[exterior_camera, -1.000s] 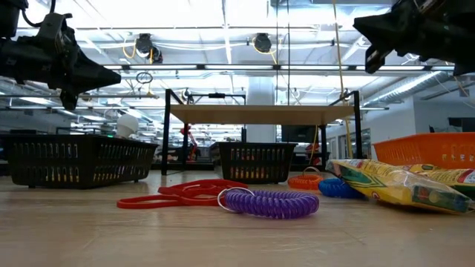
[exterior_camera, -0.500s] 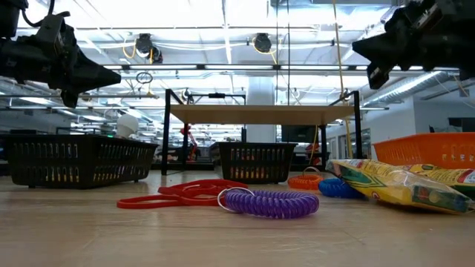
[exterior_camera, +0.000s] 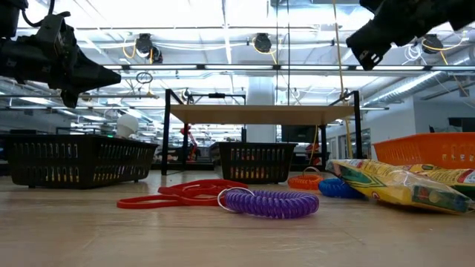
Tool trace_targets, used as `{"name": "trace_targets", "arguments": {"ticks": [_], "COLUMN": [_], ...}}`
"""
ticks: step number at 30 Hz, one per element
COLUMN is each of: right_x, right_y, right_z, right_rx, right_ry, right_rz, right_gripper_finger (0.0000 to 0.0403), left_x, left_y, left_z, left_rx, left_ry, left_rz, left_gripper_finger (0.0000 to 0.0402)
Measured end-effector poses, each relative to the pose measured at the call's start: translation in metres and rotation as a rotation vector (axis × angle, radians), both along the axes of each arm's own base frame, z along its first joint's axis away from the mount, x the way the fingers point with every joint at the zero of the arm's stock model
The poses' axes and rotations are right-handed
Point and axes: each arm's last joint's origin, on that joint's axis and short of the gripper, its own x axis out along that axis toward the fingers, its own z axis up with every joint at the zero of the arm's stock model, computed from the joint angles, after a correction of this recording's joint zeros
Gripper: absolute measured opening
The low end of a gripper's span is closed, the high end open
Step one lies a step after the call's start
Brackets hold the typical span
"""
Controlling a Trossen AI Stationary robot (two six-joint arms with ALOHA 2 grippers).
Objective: Pick & Place Office Desk Supplies
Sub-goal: Put the yellow crayon box into the orange bin
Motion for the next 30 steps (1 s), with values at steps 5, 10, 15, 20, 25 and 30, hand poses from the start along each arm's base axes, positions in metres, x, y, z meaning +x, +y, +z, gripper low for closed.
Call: {"name": "trace_targets", "arguments": {"ticks": [5,10,15,20,25,30], "right_x": [0.020,0.041,0.060,0.076,0.087,0.093], "right_y": [0.017,0.032,0.038,0.049,0.056,0.059], "right_z": [-0.004,-0.015,-0.023,-0.029,-0.034,-0.044], "right_rx": [-0.033,-0.036,0.026,0.018,0.068,0.185], "right_ry": [0.230,0.370,0.419,0.468,0.514,0.586], "right_rz": [-0.055,-0.096,-0.155,-0.135,-0.102,-0.137], "right_gripper_finger": [0.0000,0.0000,0.0000,0.0002,0.0051,0.0145], "left_x": [0.000,0.000,0.000,0.000,0.000,0.000], "left_y": [0.000,0.000,0.000,0.000,0.000,0.000], "left_z": [0.000,0.000,0.000,0.000,0.000,0.000], "left_rx": [-0.001,-0.003,-0.007,-0.006,-0.006,-0.006], "left_ry": [0.000,-0.001,-0.002,-0.002,-0.002,-0.001], "left_rz": [0.000,0.000,0.001,0.001,0.000,-0.008], "left_gripper_finger": [0.0019,0.0019,0.0019,0.0019,0.0019,0.0019]}}
